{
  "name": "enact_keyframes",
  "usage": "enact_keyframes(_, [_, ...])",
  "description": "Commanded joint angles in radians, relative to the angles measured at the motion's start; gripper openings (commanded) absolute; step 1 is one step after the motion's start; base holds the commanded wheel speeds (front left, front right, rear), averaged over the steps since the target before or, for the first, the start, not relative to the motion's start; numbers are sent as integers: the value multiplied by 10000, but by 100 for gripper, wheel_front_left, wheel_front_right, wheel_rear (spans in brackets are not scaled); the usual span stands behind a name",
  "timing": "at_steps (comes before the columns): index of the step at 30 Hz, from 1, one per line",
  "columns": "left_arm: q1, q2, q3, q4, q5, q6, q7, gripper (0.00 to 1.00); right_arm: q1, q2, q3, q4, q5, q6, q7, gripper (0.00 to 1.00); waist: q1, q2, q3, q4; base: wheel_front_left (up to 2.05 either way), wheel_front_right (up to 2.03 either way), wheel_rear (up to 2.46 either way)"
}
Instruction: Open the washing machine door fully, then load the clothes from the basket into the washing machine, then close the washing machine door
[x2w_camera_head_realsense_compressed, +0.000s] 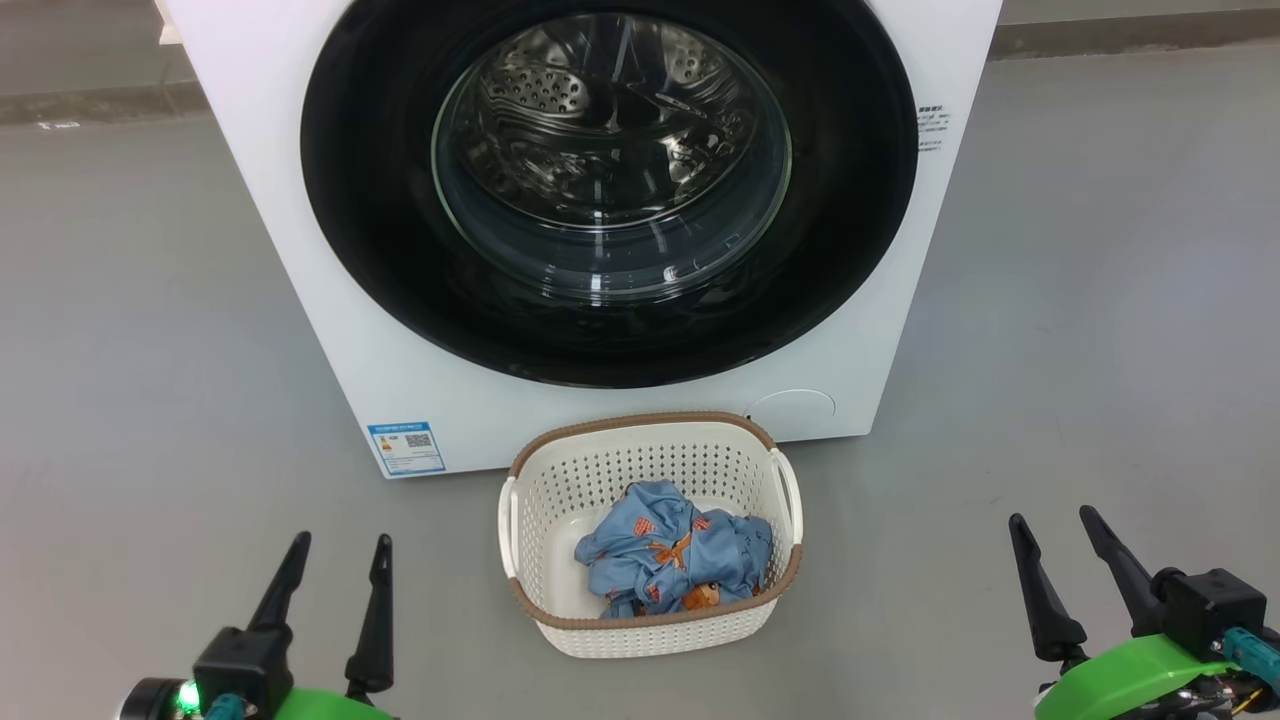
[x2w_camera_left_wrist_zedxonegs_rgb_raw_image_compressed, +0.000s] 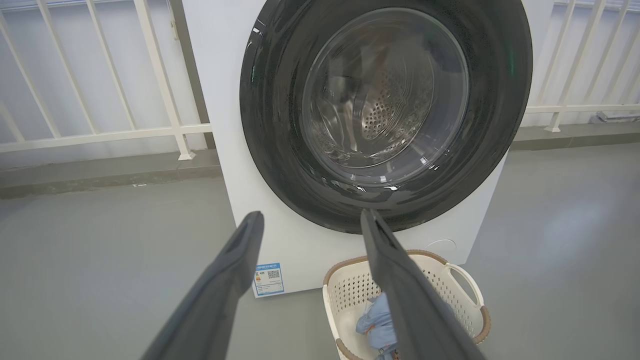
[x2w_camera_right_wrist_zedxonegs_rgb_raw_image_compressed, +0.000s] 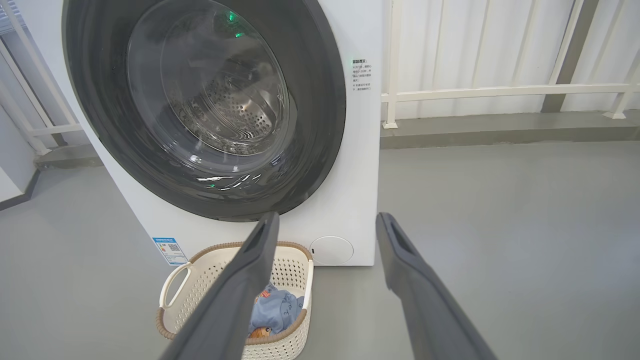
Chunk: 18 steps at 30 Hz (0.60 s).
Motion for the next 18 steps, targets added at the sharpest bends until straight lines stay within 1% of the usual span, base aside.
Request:
enact_keyframes(1, [-484,92,294,-109,446,6,-219,100,-431,-218,212,-258,-436,15,-173,100,0,0,-2,8,0,0,0])
enact_keyframes(4, [-520,76,293,2,769,15,-295,100,-429,-219,179,-253,-643,16,-247,100,0,0,-3,13,0,0,0])
enact_keyframes(10, [-551,13,403,238,726,73,-295,100,-418,-126,51,-241,-369,16,-247,100,0,0,8,7,0,0,0])
enact_keyframes(18, [-588,-34,460,378,677,-24,-295,100,-401,-145,62,-254,-238,16,-247,100,0,0,33,-6,0,0,0])
